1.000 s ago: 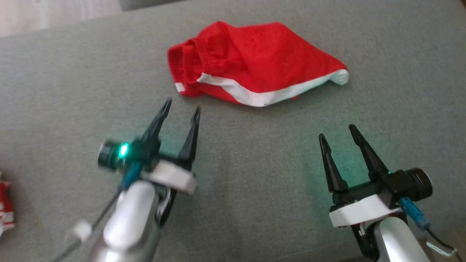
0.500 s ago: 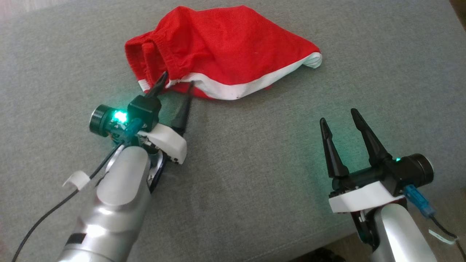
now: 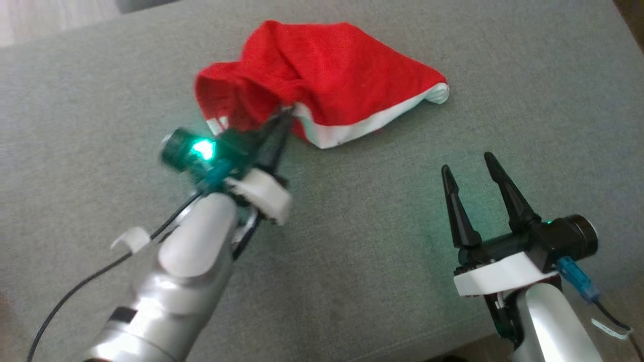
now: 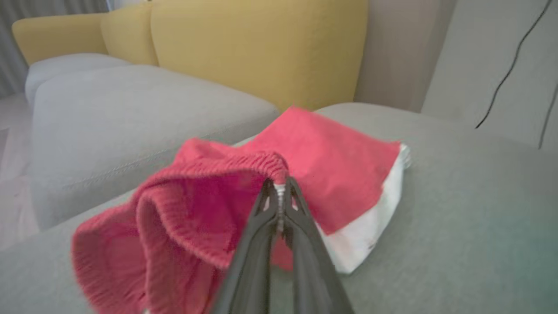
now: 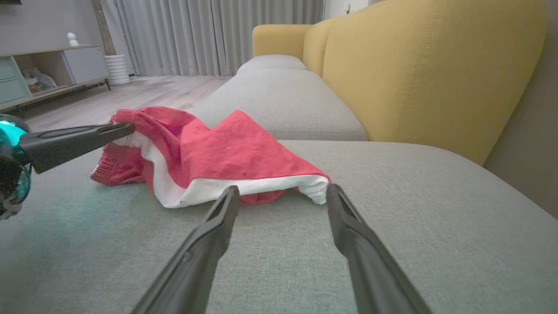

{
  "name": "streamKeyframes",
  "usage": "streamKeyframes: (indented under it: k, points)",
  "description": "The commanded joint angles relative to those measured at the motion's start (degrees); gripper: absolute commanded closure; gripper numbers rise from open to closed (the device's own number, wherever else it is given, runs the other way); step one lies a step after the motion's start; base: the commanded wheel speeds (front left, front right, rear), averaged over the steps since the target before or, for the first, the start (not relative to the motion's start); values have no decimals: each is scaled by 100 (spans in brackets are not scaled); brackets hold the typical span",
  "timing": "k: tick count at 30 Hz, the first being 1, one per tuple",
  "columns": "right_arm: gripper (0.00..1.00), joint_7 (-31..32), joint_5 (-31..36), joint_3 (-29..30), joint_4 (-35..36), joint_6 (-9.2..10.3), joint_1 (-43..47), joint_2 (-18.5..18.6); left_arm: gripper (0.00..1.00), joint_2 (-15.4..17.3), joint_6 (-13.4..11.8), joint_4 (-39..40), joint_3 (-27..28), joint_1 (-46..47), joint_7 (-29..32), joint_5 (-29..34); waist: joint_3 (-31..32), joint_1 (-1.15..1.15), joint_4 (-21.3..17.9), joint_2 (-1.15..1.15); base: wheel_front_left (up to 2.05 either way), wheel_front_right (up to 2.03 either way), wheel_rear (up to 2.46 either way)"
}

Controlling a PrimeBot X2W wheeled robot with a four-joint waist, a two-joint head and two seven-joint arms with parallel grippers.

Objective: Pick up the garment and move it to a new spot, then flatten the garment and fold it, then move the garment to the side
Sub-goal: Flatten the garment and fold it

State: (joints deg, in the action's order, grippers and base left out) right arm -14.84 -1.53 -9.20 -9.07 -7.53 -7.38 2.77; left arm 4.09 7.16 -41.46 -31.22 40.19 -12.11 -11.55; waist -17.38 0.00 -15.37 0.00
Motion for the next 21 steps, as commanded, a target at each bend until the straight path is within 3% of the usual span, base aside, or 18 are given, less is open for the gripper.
streamKeyframes:
  k: [1, 6, 14, 17, 21]
  points:
    - [0, -16, -39, -141, 140, 4, 64, 10, 100, 10, 30, 422, -146, 404, 59, -269, 145, 0, 98, 0, 0, 0, 0]
    - [0, -16, -24, -139, 93, 4, 222, 10, 100, 287, 32, 1607, -557, 835, 528, -1241, 585, 0, 294, 0, 0, 0, 0]
    - [0, -16, -15, -114, 103, 4, 405, 10, 100, 876, -15, 3064, -237, 755, 1233, -2104, 942, 0, 561, 0, 0, 0, 0]
    - [0, -16, -7, -124, 102, 4, 443, 10, 100, 1256, -121, 3248, -24, 300, 1619, -2455, 906, 0, 777, 0, 0, 0, 0]
    - [0, -16, -12, -140, 78, 4, 400, 10, 100, 1506, -147, 3126, 94, 1, 1744, -2625, 767, 0, 924, 0, 0, 0, 0]
